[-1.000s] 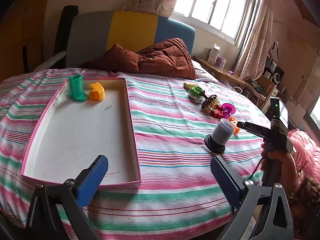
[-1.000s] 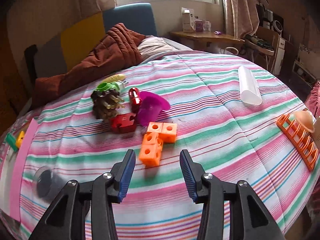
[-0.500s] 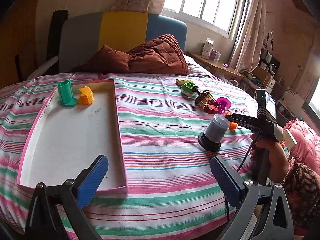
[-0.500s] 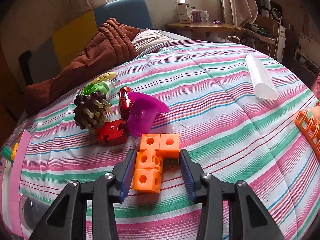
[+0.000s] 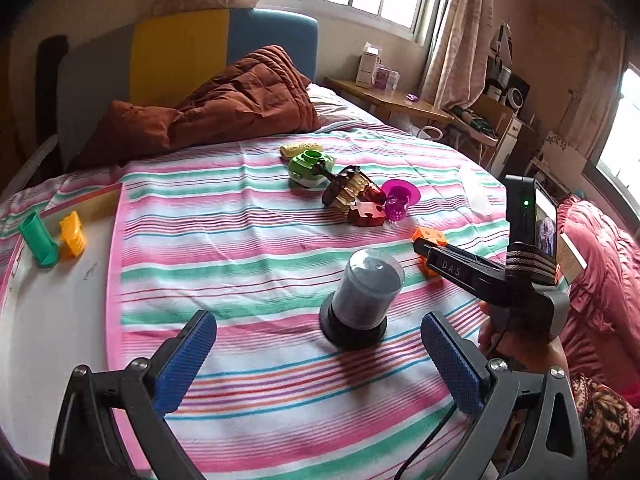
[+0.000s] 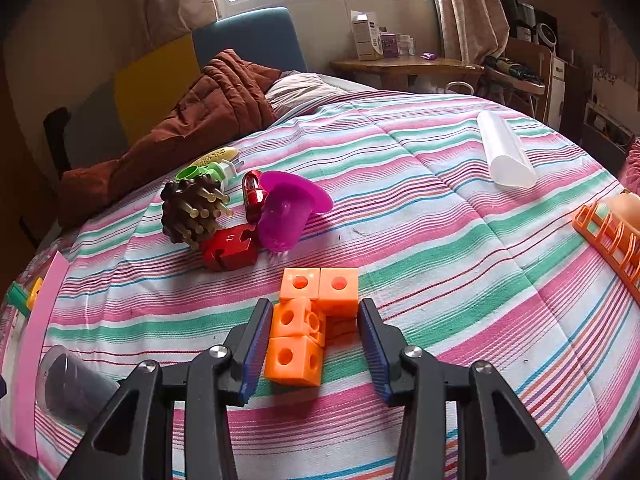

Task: Organize rigid objects
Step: 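Grasp the black canister with the left tool, then carry the canister into the tray with the left tool while the right tool grasps orange cube blocks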

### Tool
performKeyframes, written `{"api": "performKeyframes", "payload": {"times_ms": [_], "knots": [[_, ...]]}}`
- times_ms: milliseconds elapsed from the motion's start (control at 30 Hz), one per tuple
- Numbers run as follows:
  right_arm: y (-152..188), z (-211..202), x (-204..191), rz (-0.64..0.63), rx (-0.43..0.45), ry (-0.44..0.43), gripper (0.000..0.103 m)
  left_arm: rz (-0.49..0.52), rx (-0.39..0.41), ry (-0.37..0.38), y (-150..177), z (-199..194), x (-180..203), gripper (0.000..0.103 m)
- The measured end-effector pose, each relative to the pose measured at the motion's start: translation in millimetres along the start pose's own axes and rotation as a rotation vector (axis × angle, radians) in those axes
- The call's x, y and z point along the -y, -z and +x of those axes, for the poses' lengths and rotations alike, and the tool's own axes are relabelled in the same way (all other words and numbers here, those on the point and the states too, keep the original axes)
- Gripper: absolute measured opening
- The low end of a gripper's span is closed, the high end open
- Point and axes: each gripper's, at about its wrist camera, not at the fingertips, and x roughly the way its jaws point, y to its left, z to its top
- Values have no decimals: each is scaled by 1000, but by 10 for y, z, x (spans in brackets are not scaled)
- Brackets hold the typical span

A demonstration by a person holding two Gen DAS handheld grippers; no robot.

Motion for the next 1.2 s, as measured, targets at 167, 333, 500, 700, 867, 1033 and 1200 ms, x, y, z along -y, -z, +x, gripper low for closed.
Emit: {"api": "performKeyframes", "payload": {"times_ms": [167,333,500,700,867,1033,1200], "knots": [[9,8,31,12,10,-11,44,63,-34,39,-75,356,168,103],[17,6,44,17,15,-16,44,43,-47,33,-122,592,146,101],[17,9,50,18,19,-17,44,114,-43,16,-120,690,198,75],[23,7,56,17,22,-17,44,143,-51,30,-84,711,218,44],[23,5,56,16,21,-16,44,87,-40,55,-71,589,105,44],[24,1,53,15,20,-15,44,43,-27,52,-43,421,-59,44],[17,2,54,9,18,-9,44,-8,-11,55,-36,256,-253,44]]}}
